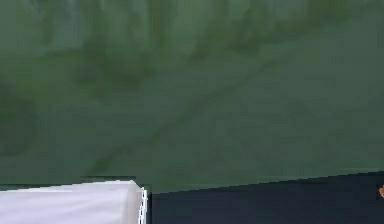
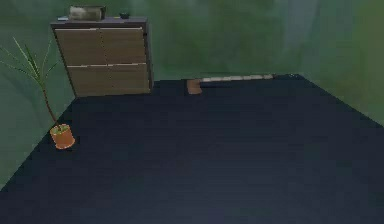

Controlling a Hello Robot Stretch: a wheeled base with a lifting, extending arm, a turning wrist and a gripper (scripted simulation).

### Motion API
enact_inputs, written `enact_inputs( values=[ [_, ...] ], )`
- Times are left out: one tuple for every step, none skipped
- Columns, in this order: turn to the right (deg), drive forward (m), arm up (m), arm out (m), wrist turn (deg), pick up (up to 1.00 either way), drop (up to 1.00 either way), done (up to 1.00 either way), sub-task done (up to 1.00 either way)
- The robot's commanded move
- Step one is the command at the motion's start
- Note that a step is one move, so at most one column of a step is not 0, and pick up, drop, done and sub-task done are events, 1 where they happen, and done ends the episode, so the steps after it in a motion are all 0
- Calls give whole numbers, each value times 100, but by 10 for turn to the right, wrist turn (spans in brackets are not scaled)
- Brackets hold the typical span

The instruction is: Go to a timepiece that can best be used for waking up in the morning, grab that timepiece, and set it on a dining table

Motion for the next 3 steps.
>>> enact_inputs(
  values=[
    [0, 10, 0, 0, 0, 0, 0, 0, 0],
    [-450, 0, 0, 0, 0, 0, 0, 0, 0],
    [-450, 0, 0, 0, 0, 0, 0, 0, 0]
  ],
)
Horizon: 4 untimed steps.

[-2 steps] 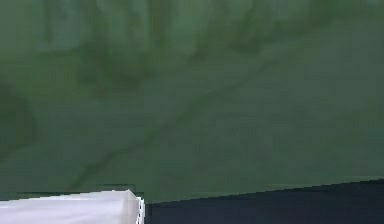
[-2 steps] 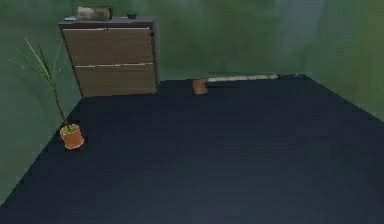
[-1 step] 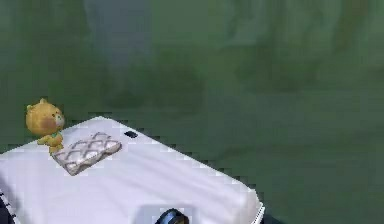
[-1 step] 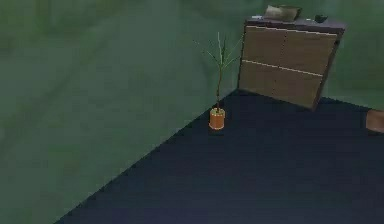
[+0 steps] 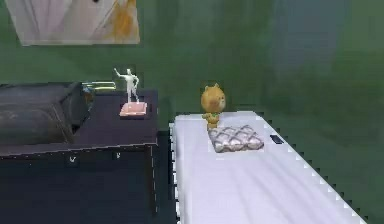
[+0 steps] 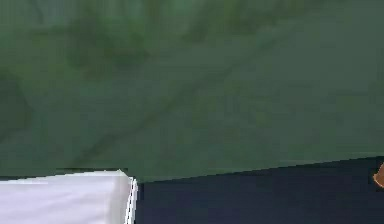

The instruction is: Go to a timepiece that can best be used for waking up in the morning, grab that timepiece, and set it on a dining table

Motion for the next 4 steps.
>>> enact_inputs(
  values=[
    [-450, 0, 0, 0, 0, 0, 0, 0, 0],
    [0, 0, 40, 0, 0, 0, 0, 0, 0],
    [0, 0, 0, 34, 0, 0, 0, 0, 0],
    [0, 0, 0, 0, 450, 0, 0, 0, 0]
  ],
)
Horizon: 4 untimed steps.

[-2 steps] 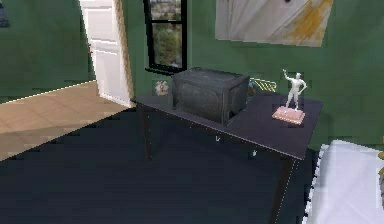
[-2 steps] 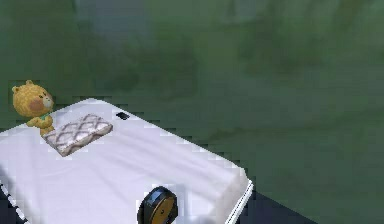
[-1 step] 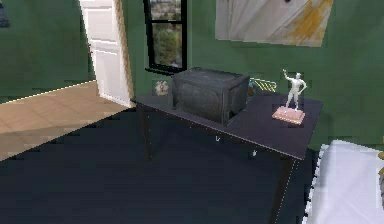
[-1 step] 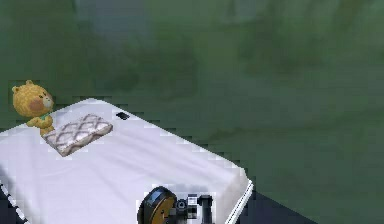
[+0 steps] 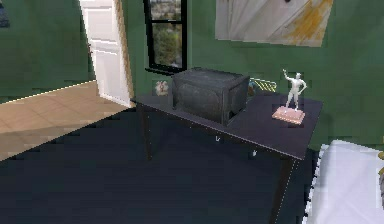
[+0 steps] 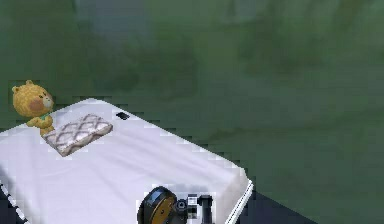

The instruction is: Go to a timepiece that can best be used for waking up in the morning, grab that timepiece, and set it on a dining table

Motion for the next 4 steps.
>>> enact_inputs(
  values=[
    [0, 0, 0, 0, 450, 0, 0, 0, 0],
    [0, 0, 0, 0, 300, 0, 0, 0, 0],
    [0, 0, -30, 0, 0, 0, 0, 0, 0],
    [0, 0, 0, 0, 0, 100, 0, 0, 0]
  ],
)
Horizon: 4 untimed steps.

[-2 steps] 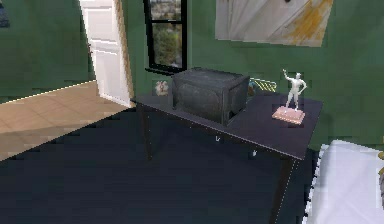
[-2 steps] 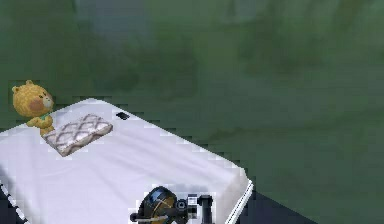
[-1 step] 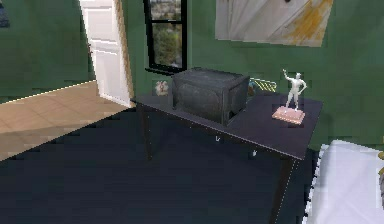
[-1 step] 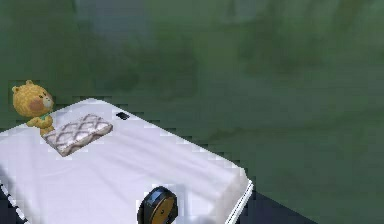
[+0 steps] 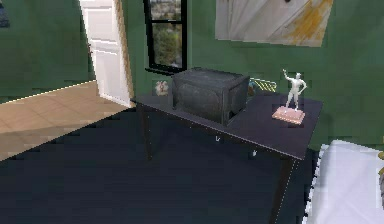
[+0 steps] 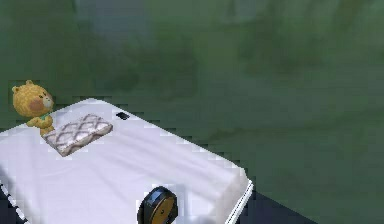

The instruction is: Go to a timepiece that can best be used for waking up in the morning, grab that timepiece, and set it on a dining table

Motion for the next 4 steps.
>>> enact_inputs(
  values=[
    [0, 0, 10, 0, 0, 0, 0, 0, 0],
    [0, 0, 50, 0, 0, 0, 0, 0, 0],
    [0, 0, 18, 0, 0, 0, 0, 0, 0],
    [0, 0, 0, 0, -450, 0, 0, 0, 0]
  ],
)
